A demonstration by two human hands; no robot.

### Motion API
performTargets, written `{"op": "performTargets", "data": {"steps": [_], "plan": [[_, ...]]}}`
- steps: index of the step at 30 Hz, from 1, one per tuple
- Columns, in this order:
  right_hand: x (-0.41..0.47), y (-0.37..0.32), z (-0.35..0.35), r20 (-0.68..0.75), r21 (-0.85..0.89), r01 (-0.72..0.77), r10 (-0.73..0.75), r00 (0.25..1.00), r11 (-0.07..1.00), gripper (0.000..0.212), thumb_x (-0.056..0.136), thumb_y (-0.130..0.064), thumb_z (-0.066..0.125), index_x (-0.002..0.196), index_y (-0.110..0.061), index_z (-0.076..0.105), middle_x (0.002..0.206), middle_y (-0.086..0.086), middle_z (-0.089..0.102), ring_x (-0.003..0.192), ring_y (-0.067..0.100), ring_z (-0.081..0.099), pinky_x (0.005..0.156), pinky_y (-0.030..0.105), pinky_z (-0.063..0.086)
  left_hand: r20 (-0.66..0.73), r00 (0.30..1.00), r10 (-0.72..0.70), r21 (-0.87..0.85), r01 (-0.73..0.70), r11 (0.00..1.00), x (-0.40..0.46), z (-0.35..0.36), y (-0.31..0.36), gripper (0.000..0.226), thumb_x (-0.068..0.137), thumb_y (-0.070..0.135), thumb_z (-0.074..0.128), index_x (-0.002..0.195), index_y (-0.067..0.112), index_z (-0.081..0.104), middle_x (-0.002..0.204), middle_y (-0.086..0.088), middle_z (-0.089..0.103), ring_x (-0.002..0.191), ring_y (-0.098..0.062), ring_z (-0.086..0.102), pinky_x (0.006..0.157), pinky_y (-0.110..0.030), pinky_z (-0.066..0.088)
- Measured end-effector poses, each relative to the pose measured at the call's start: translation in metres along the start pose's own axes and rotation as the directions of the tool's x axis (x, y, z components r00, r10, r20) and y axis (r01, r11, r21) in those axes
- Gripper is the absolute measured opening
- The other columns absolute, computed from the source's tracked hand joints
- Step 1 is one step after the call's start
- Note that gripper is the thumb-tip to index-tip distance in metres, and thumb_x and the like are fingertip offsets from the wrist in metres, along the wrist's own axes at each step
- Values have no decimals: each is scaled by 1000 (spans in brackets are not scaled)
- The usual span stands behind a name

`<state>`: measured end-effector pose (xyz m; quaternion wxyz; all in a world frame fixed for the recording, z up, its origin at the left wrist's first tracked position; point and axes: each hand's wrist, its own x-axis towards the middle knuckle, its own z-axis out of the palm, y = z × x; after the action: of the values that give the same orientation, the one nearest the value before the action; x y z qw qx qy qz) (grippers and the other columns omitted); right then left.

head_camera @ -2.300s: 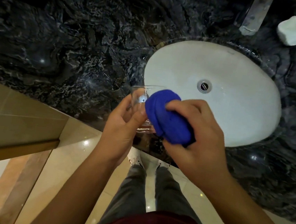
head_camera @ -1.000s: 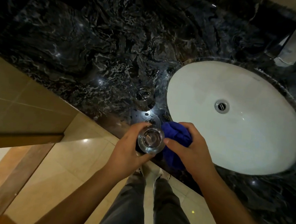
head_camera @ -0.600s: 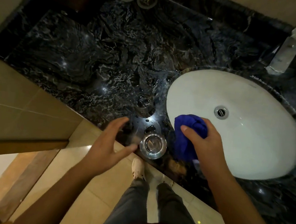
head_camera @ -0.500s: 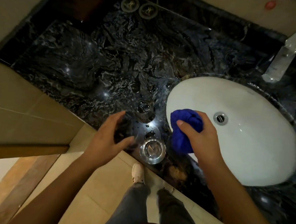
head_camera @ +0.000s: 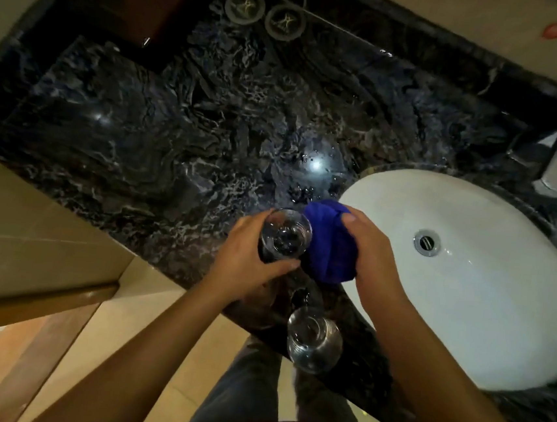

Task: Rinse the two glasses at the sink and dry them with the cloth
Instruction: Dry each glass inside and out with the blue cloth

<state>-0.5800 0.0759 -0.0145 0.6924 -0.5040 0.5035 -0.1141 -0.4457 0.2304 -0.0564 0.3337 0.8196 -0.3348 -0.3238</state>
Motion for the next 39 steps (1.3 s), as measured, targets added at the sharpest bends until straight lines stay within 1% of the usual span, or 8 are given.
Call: {"op": "performTargets", "data": {"steps": [3,13,17,24,28,31,36,39], "plan": [[-4,-19,0,-72,111,-98,106,992,989,29,88,-49,59,98,-34,82,120,3,76,113,23,68,98,38,52,69,996,-52,-268,69,961,6,-13,10,53,66,59,85,113,50,61,120,15,71,117,-8,67,103,-38,53],[-42,-63,-1,-178,-118,508,-521,835,853,30,75,-13,71,100,-29,66,117,7,62,107,15,63,91,32,52,63,994,-88,-681,107,724,32,-7,108,43,85,67,59,108,32,67,91,22,75,84,7,71,72,-9,53],[-55,-55,-12,-127,-232,619,-654,746,750,25,78,-5,73,97,-19,67,121,4,57,116,4,59,94,11,43,-5,990,-138,-699,95,709,34,14,129,64,86,78,48,123,28,66,112,7,77,102,-8,74,81,-21,57],[-54,-63,-38,-72,-363,633,-697,713,684,29,100,-30,55,128,-33,63,153,2,49,139,8,49,109,20,41,61,993,-102,-717,115,688,28,36,159,76,84,88,46,127,29,68,122,-9,75,106,-21,75,84,-38,62],[-53,-85,-58,-153,-127,566,-580,800,815,29,102,-31,57,128,-40,67,141,-11,63,129,7,59,105,32,52,96,994,-58,-727,110,677,28,39,172,84,79,91,54,134,28,66,129,-25,68,122,-43,66,104,-63,52],[-52,-97,-70,-188,156,408,-378,906,900,31,101,-36,54,128,-46,67,124,-18,72,111,8,71,88,32,62,153,988,-25,-776,136,616,23,47,178,83,78,89,59,136,30,66,123,-22,72,117,-40,70,99,-59,56],[-75,-67,-63,-207,-182,572,-600,773,800,37,104,-25,54,137,-38,60,160,-11,43,146,2,40,114,24,41,65,988,-138,-744,140,653,26,60,198,100,74,91,60,134,12,64,130,-33,63,125,-49,62,109,-66,47],[-86,-38,-58,-111,-357,589,-659,744,725,40,105,-23,51,143,-31,59,168,-6,29,157,18,24,120,48,37,43,984,-175,-717,153,681,32,62,198,88,80,80,60,130,8,65,132,-24,66,127,-35,64,115,-62,42]]}}
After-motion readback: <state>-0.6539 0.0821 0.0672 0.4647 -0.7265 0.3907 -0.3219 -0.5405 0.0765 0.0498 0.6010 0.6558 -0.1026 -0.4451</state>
